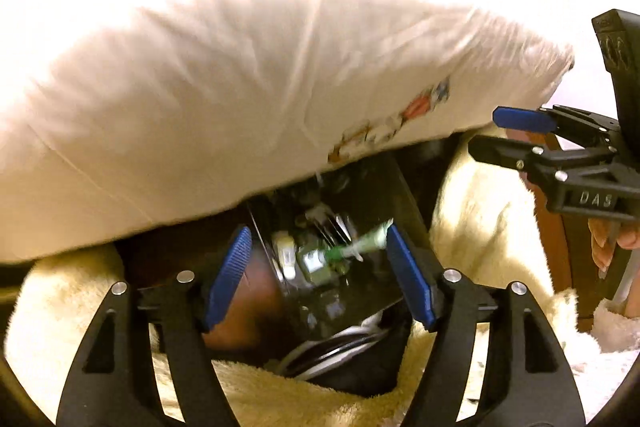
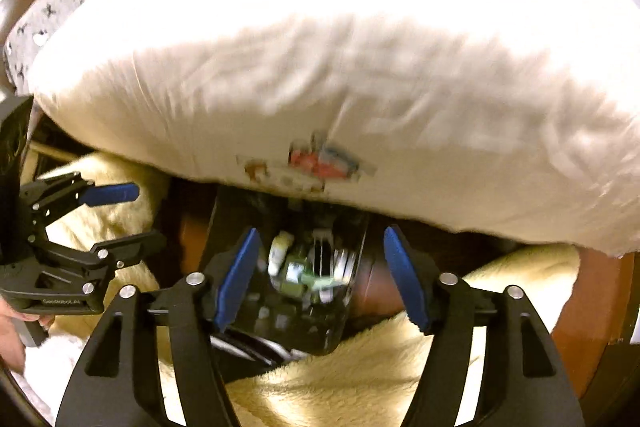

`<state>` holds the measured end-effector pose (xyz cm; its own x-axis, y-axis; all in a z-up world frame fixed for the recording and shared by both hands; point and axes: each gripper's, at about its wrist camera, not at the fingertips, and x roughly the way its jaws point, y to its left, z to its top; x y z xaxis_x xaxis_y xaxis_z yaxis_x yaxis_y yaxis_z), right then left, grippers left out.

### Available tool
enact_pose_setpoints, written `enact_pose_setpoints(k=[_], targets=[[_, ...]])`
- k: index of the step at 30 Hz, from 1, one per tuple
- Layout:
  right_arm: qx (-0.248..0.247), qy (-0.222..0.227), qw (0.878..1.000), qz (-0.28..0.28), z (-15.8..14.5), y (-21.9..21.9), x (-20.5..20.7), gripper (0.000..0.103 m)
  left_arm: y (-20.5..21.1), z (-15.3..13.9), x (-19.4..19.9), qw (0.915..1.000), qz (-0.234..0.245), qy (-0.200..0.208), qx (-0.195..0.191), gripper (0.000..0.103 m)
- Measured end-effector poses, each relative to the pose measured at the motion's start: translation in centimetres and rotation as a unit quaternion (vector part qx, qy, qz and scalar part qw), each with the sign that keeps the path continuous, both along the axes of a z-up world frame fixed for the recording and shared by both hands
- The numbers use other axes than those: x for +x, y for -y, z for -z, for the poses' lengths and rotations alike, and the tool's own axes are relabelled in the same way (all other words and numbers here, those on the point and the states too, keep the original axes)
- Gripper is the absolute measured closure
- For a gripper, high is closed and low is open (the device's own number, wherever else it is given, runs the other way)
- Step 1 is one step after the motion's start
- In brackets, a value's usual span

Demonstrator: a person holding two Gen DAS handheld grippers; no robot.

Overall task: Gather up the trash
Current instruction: 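Open both tools over the bin and lift them back to the bed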

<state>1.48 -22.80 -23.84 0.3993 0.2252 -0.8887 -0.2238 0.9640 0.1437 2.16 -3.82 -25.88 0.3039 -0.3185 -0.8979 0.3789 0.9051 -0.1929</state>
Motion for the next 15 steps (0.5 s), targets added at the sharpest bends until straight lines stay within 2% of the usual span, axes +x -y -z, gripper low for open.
enact_pose_setpoints(k=[4,9,15], targets=[[0.008,0.061,0.998,0.012,-4.2,1.1,0.5,0.028,-0.7,-4.5,0.4,0.9981,-0.007,0.06,-0.01,0.029],[0.006,0.122,0.992,0.023,-8.3,1.8,2.3,0.026,-1.9,-9.3,2.2,0.9928,-0.014,0.118,-0.016,0.026],[0.002,0.146,0.989,0.035,-10.2,2.4,6.3,0.026,-2.1,-11.7,5.7,0.9883,-0.017,0.151,-0.014,0.025]])
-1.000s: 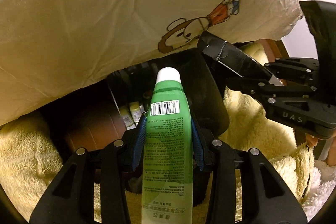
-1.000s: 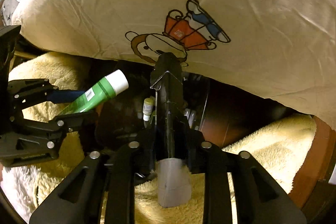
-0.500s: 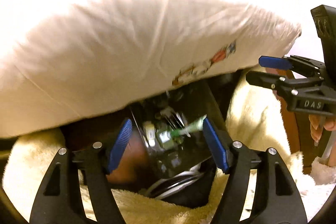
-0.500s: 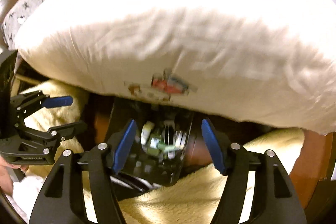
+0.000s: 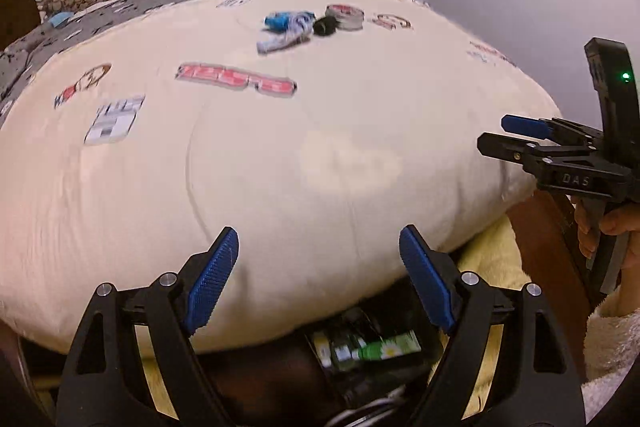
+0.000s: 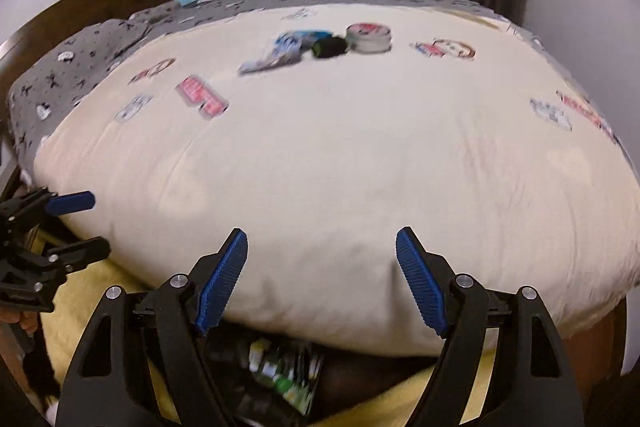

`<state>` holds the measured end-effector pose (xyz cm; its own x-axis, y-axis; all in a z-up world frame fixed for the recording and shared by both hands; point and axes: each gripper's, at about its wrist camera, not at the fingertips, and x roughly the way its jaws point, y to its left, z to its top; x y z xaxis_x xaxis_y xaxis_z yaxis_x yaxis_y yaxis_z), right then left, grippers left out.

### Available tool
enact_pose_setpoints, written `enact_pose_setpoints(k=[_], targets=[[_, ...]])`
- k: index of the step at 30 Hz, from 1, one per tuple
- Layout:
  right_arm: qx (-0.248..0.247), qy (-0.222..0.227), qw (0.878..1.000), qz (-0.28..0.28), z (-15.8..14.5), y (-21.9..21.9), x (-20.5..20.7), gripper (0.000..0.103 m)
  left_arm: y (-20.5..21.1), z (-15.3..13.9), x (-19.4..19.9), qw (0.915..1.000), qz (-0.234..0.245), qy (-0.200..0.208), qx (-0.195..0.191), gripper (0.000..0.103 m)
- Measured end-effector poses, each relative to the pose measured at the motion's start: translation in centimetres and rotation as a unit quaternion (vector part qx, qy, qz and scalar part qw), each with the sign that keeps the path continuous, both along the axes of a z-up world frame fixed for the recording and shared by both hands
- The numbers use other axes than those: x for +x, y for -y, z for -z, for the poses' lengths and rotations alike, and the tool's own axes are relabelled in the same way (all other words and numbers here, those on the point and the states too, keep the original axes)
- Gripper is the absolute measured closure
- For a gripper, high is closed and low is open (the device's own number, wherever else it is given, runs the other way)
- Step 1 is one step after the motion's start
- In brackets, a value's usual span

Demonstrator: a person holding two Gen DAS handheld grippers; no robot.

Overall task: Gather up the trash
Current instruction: 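Open both tools over the bin and lift them back to the bed, then grasp the blue-white cloth strap with the left tool while the right tool grasps the black spool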

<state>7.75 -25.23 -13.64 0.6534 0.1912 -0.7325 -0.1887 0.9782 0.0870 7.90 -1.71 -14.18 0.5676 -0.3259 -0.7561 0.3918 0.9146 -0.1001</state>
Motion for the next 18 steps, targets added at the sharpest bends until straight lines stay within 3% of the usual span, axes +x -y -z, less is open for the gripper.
enact_pose_setpoints(k=[9,18], targets=[[-0.006,0.008,1.0,0.019,-0.6,0.2,9.3,0.026,1.4,-1.5,8.6,0.9995,-0.022,0.021,0.004,0.025],[-0.01,0.008,1.0,0.021,0.1,-0.7,16.4,0.026,3.1,-0.5,18.1,0.9996,-0.028,0.0,-0.009,0.028]])
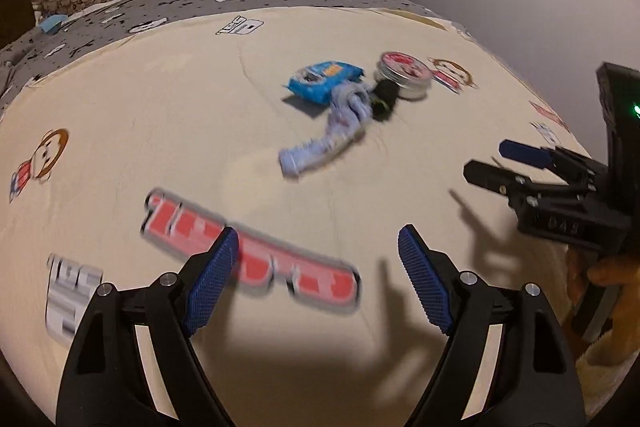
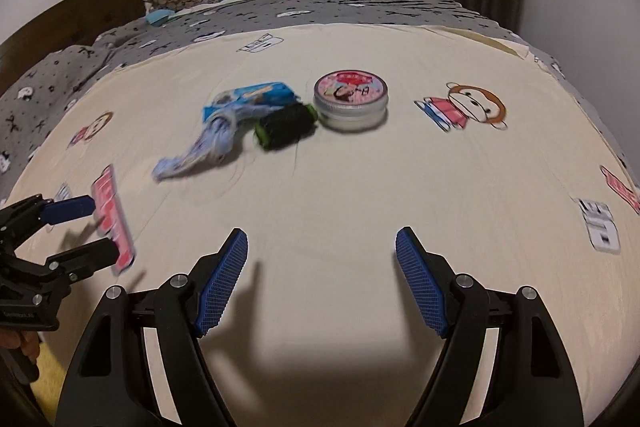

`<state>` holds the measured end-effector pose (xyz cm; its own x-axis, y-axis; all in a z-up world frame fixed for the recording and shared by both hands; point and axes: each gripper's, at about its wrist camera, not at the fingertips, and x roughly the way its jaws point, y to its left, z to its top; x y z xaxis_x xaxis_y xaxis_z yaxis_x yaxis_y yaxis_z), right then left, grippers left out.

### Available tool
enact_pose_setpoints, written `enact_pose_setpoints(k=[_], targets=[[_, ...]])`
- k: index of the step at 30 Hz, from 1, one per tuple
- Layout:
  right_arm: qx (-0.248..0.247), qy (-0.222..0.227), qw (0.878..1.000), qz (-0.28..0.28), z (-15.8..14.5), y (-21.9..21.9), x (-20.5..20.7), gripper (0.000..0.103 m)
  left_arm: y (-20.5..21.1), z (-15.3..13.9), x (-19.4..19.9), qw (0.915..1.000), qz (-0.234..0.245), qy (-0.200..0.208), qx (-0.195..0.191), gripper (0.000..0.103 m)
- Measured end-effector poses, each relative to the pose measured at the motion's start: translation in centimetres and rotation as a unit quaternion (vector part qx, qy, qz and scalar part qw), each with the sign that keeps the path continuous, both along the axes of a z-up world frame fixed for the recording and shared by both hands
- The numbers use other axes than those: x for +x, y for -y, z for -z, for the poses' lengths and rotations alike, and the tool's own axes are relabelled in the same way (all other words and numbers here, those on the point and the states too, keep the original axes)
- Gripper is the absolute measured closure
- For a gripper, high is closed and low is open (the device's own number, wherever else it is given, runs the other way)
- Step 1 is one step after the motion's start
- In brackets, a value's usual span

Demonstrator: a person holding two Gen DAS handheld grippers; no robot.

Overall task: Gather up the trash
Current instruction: 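Grasp the blue-white cloth strap with the left tool while the right tool grasps the black spool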

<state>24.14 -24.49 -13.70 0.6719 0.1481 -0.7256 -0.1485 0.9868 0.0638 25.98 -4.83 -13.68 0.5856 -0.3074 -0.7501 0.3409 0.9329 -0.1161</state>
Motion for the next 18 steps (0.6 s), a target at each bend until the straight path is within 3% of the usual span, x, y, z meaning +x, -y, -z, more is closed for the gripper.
enact_pose_setpoints(k=[9,13,18], targets=[[-0.008,-0.007,1.0,-0.011,0.6,-0.6,4.0,0.026,2.4,1.0,5.5,0.9996,0.024,0.005,0.012,0.046],[-0.008,-0.01,1.0,-0.018,0.7,-1.0,5.2,0.026,2.7,1.1,7.0,0.9993,0.037,0.003,0.006,0.084],[-0.013,-0.008,0.999,-0.04,0.7,-2.6,6.7,0.026,1.2,0.7,8.1,0.9996,0.026,0.007,0.001,0.089]])
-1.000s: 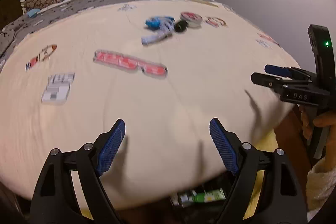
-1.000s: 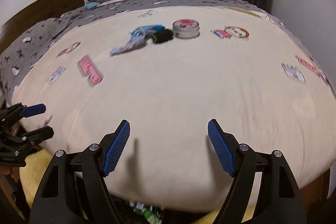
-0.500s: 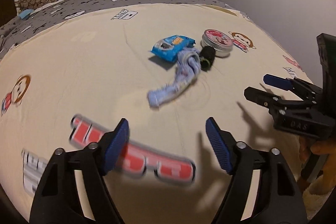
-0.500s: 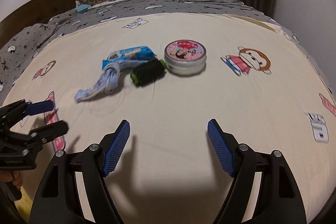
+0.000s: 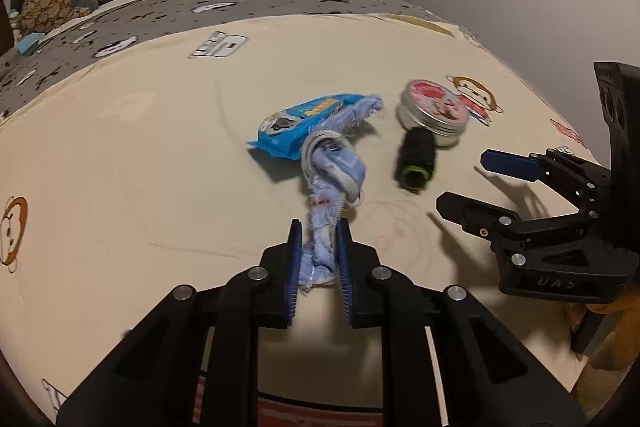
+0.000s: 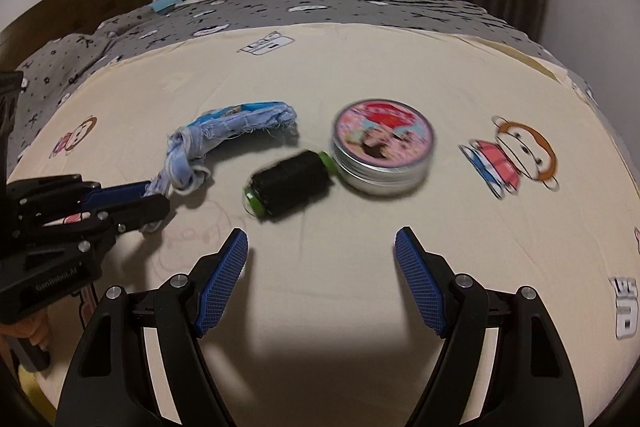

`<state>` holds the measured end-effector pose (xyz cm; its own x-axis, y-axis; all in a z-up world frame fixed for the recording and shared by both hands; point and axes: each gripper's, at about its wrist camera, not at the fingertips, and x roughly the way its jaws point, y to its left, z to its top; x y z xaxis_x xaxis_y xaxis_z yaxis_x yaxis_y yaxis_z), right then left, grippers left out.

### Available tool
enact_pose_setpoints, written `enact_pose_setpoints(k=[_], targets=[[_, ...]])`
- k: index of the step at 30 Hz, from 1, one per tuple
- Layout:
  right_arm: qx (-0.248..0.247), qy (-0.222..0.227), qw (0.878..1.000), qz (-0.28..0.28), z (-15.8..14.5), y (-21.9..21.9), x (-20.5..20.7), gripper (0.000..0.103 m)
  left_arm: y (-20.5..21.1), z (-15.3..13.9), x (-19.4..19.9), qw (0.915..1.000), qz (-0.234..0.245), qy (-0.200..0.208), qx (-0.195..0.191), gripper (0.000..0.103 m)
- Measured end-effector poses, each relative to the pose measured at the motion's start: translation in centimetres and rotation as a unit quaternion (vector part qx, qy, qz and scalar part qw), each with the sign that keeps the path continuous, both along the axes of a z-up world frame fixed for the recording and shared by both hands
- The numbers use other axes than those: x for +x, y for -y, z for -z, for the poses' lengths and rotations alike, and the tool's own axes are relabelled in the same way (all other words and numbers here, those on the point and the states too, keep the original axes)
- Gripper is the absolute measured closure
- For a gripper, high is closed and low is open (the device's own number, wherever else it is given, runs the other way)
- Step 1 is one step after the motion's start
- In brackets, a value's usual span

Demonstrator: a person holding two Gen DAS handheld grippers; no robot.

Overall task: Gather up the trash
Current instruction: 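Grasp the blue-white cloth strap with the left tool while the right tool grasps the black spool, then lower the strap and spool into the bin and open both tools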

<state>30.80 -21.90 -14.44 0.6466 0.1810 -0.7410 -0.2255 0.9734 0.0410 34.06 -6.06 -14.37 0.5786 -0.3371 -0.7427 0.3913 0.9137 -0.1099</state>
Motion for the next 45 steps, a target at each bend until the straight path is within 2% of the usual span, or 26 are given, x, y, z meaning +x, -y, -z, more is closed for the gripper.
enact_pose_setpoints(k=[1,2,9,11,12,17,25,34,41,45], targets=[[0.001,-0.001,1.0,-0.005,0.1,-0.3,0.4,0.026,-0.3,0.0,0.1,1.0,-0.002,-0.001,0.0,0.095],[0.003,-0.003,1.0,-0.007,0.1,-0.5,0.7,0.026,-0.6,0.0,0.1,1.0,-0.005,-0.001,0.001,0.095],[0.019,-0.026,0.999,-0.001,0.8,-1.3,3.7,0.031,-1.9,-0.3,-0.6,1.0,-0.005,-0.002,0.003,0.096],[0.017,-0.026,1.0,-0.002,0.8,-1.5,4.0,0.038,-1.8,-0.5,-1.2,1.0,-0.001,-0.002,0.002,0.096],[0.014,-0.026,1.0,-0.003,0.8,-1.6,4.1,0.048,-1.8,-0.5,-1.5,1.0,0.0,-0.002,0.001,0.096],[0.005,-0.025,1.0,-0.015,0.4,-2.0,2.7,0.048,-1.8,-1.1,-3.5,1.0,-0.001,0.001,-0.003,0.096],[-0.006,0.004,0.999,-0.038,-2.0,-1.9,-4.4,0.048,-1.6,-2.8,-8.9,0.9999,0.002,0.012,-0.007,0.096],[-0.007,0.046,0.997,-0.058,-5.4,-0.5,-14.8,0.048,-1.6,-5.2,-17.7,0.9988,0.018,0.037,-0.026,0.096],[0.008,0.046,0.996,-0.07,-5.3,0.2,-21.7,0.048,-1.7,-6.0,-25.5,0.9969,0.044,0.055,-0.036,0.096],[0.016,0.033,0.997,-0.074,-4.2,0.7,-25.0,0.048,-2.1,-5.0,-29.2,0.9967,0.057,0.045,-0.036,0.096]])
